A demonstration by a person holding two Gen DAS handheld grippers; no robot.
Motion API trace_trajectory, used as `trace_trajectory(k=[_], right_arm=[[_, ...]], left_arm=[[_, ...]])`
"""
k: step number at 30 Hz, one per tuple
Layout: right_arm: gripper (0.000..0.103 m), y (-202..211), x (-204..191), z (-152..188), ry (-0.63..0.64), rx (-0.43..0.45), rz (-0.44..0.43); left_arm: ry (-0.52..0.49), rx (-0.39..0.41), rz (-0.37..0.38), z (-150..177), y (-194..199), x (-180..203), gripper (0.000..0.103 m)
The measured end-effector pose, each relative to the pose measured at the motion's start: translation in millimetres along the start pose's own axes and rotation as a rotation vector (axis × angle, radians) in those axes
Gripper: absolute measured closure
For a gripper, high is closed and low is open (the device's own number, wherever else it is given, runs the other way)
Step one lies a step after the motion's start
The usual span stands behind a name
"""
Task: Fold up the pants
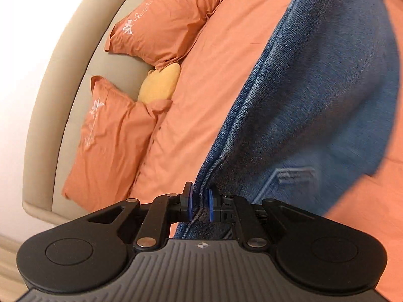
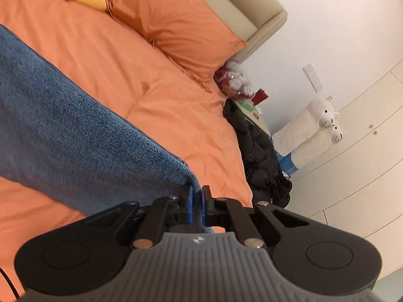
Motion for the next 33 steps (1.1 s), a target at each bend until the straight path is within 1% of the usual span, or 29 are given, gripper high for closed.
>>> trace_trajectory(k=[4,6,10,14,18,20,22,24,26,28,31,33], right_arm=[[0.103,-62,-14,-23,0.044,-0.019,0.006],[0.103,-91,-23,-35,0.073,-0.033,-0.006],[0.103,-146,-55,-49,0.15,-0.079,-0.054],[0.103,-196,-88,-49,0.234,-0.142,-0.087],[0.103,-232,-107,-38,0.259,-0.187,-0.119],[0.103,-236,-114,-33,0.278,-0.185,-0.122],[0.103,-230,-113,-30,0.297,-0.168,-0.113],[0.103,-215,-102,-30,0.294,-0.146,-0.099],[0.103,-198,-88,-35,0.277,-0.121,-0.084],[0.103,-191,-77,-42,0.242,-0.123,-0.076],[0.103,-198,-70,-50,0.205,-0.137,-0.048],[0.103,-205,-76,-50,0.215,-0.152,-0.045]], left_arm=[[0.005,-0.026,0.025,-18,-52,-5,0.09],[0.005,-0.042,0.054,-20,-76,-3,0.09],[-0.005,-0.08,0.127,-15,-124,12,0.09],[-0.005,-0.109,0.181,-6,-161,33,0.09],[0.019,-0.105,0.206,4,-175,42,0.09],[0.026,-0.083,0.197,7,-172,42,0.09],[0.017,-0.051,0.171,8,-161,38,0.091],[0.024,-0.007,0.153,5,-146,27,0.09],[0.034,0.009,0.163,-2,-135,14,0.09],[0.032,0.003,0.161,-10,-135,5,0.09],[0.033,-0.032,0.147,-21,-151,2,0.09],[0.037,-0.073,0.172,-24,-168,7,0.09]])
Point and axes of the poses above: each gripper's, at about its wrist camera, not at the fingertips, and y roughly against the way its jaws point, x to its right, z to its underside, the point moved 6 cm from there along -y, roughly the way its jaws point, and after that the axes turned 6 degrees about x, right-handed, at the moved point
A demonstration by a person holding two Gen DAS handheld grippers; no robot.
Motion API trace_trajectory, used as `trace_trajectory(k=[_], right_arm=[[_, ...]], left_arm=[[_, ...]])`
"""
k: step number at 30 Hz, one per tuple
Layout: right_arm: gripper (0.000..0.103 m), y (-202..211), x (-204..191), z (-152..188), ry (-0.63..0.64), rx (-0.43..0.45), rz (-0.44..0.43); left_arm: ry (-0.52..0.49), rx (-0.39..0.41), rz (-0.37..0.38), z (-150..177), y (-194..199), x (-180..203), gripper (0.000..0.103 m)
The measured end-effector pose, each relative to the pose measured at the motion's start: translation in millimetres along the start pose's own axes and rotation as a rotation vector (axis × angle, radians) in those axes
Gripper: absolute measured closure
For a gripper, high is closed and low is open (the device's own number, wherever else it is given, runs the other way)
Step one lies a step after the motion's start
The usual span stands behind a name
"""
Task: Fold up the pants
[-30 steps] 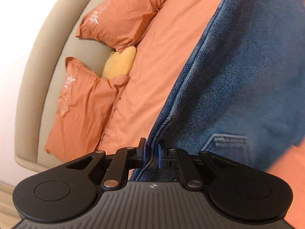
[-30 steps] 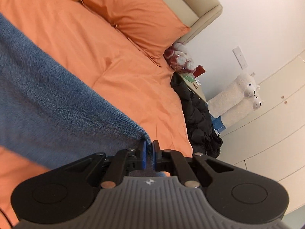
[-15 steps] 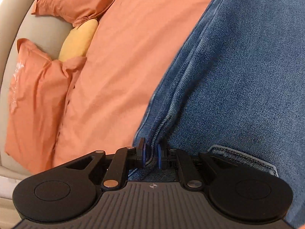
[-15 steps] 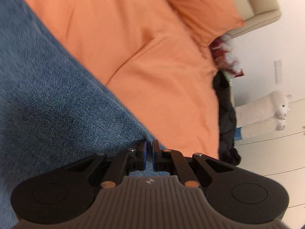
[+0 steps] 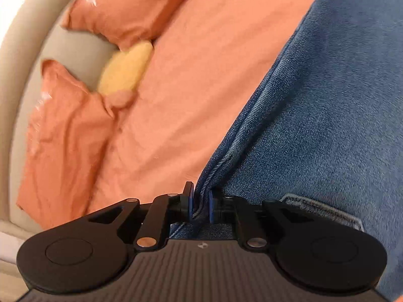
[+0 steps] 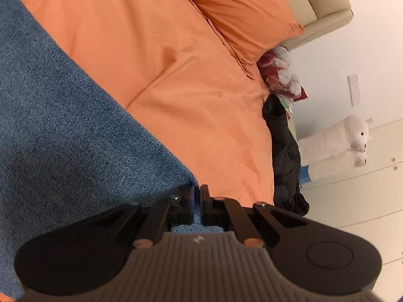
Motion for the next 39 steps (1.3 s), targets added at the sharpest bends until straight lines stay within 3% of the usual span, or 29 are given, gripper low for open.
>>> trace_trajectory(k=[3,7,9,11,12,14,17,25,34,36,39], right_arm=[[0.103,-10,-9,1,0.002,-0.007,0.003],[0.103,-23,-13,2,-0.038,-0.021,-0.007],[0.102,-25,-14,1,-0.06,-0.027,-0.015],[0.095,-20,-13,-1,-0.103,-0.027,-0.049],[0.08,-17,-12,-2,-0.12,-0.026,-0.056],[0.071,-3,-11,-6,-0.154,-0.006,-0.064],[0.071,27,-15,-15,-0.236,0.017,-0.13],[0.071,143,-90,-37,-0.425,0.086,-0.509],[0.072,298,-227,-61,-0.364,0.212,-0.927],[0.072,318,-258,-68,-0.354,0.237,-0.978],[0.072,329,-296,-82,-0.374,0.261,-0.976]], left_arm=[[-0.02,-0.024,0.014,4,-16,7,0.085],[0.079,-0.027,0.02,12,-24,2,0.073],[0.081,-0.034,-0.019,16,-22,0,0.039],[0.078,-0.02,-0.045,19,-16,-6,0.026],[0.094,-0.028,-0.037,22,-12,-11,0.026],[0.13,-0.047,-0.015,30,-1,-21,0.031],[0.132,-0.054,-0.003,47,26,-30,0.038],[0.142,-0.078,-0.008,112,90,-19,0.049],[0.093,-0.096,-0.043,166,136,2,0.052],[0.105,-0.079,-0.089,170,139,1,0.064],[0.169,-0.041,-0.166,174,142,-7,0.07]])
Point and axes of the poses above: each gripper's, at about its wrist camera, not at the fingertips, and y roughly against the way its jaws point, x to its right, z to its underside, the point moved 6 cm from there along -y, roughly the way its jaws point, and after that the axes turned 6 degrees about x, right-handed, at the moved point
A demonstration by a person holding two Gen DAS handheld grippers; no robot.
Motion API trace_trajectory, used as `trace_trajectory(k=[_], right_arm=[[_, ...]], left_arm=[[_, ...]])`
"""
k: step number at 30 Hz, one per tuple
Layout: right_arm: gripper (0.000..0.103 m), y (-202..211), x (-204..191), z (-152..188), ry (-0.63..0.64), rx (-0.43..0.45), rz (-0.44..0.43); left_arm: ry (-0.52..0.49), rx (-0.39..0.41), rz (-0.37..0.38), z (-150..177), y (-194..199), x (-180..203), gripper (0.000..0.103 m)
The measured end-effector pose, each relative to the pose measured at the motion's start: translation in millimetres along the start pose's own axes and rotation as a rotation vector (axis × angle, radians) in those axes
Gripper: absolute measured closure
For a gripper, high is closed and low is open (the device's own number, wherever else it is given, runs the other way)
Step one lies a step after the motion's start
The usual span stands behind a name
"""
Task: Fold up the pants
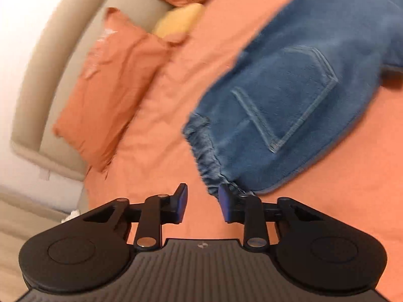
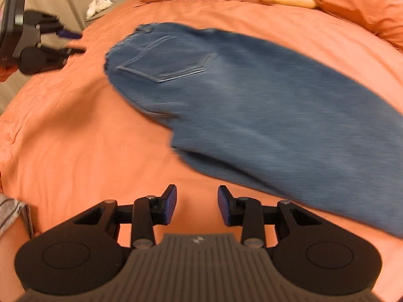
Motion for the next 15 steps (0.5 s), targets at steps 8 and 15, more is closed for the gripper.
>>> trace_trajectory(k=[8,15], right_arm=[[0.086,-30,-12,-35,0.029,0.055,0.098],[0.093,-47,-8,-1,0.007,-0.102,0.03]], left_arm=[[0.156,0.009,0.052,-6,-25,-15,0.081],[0.203,-0.026,0.058,-16,-73,-14,0.099]])
Point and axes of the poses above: each gripper's, at about its wrist camera, not at the fingertips, and y roughly against the way its jaws point, x to its right, z to its underside, the point moved 6 cm from there along -y, roughly the way its jaws point, and after that the axes turned 6 degrees about x, right-handed, at the moved point
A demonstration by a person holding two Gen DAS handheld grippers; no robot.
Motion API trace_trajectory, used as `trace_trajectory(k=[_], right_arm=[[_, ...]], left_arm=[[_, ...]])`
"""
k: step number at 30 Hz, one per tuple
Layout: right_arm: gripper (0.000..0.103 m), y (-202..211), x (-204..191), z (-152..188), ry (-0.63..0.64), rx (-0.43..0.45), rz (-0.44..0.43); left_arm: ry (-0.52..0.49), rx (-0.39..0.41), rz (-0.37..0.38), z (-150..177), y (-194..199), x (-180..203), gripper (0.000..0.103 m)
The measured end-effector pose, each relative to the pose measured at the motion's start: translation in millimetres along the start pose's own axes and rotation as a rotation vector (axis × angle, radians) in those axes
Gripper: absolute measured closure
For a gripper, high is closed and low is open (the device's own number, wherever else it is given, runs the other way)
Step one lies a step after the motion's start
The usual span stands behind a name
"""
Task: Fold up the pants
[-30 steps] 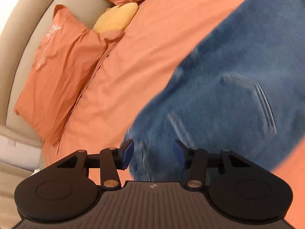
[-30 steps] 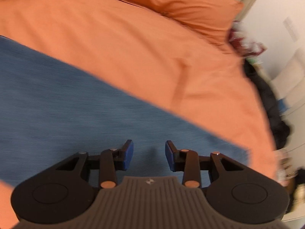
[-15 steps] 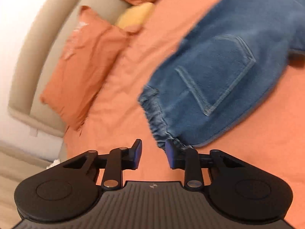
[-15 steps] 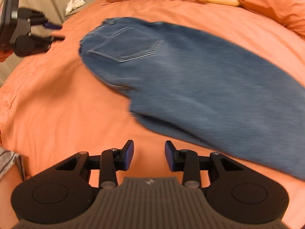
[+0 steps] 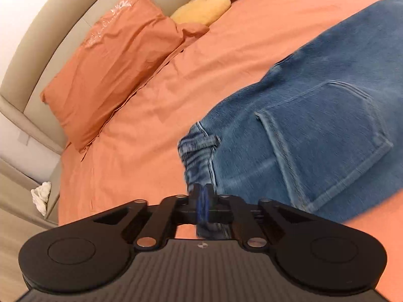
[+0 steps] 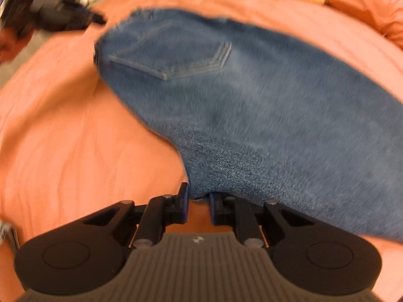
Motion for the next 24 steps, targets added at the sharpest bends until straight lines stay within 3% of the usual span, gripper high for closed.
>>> trace_trajectory(k=[1,7,9,11,17,24], right_arm=[[0.103,-7,0,6,-0.019,-0.034,-0.032],[0.103,-5,3,7,-0.021,-0.006,-0.053],[0.103,-3,10,4,-0.058,-0.012,-0.079],[0.103,-2,16,1,-0.082,-0.011,-0.1],[0.103,28,55,2,-0.13,0.024,-0.05],[0.098,92,154,35,-0.27,0.068,0.126]], left_arm=[[0.004,-0.011,0.005,0,-8,1,0.1],[-0.033,-0.153,-0.031,18,-66,13,0.103],[-0.017,-0.21,-0.058,27,-83,13,0.103],[0.033,-0.217,-0.058,31,-86,7,0.103],[-0.002,-0.145,-0.134,24,-47,-9,0.096],[0.033,-0.059,-0.082,7,26,1,0.096]])
Point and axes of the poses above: each gripper's, at about its wrist camera, not at the fingertips, and y roughly against the way its jaws point, x to its right, z to its underside, the point moved 6 cm from there along -y, roughly the way its jaws point, and after that the axes turned 6 degrees about x, right-handed, at the moved point
